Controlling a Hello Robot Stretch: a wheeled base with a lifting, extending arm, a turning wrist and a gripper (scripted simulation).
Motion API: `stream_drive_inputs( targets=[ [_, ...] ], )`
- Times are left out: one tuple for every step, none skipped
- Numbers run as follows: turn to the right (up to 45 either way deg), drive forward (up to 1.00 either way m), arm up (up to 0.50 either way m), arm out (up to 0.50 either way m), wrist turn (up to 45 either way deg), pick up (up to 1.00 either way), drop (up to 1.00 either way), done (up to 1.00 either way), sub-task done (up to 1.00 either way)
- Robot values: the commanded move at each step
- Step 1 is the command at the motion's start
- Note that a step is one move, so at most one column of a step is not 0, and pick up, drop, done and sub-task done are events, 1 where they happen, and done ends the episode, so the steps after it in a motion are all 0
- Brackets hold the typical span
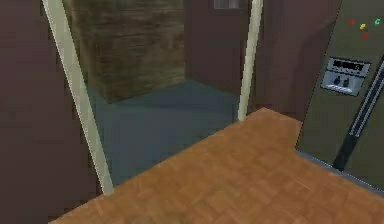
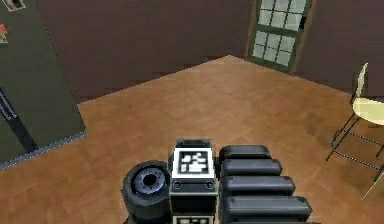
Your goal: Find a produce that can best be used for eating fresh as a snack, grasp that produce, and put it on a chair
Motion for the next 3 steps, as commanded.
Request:
stream_drive_inputs(
  targets=[
    [0.0, 1.0, 0.0, 0.0, 0.0, 0.0, 0.0, 0.0, 0.0],
    [0.0, 0.55, 0.0, 0.0, 0.0, 0.0, 0.0, 0.0, 0.0],
    [-45.0, 0.0, 0.0, 0.0, 0.0, 0.0, 0.0, 0.0, 0.0]
  ],
)
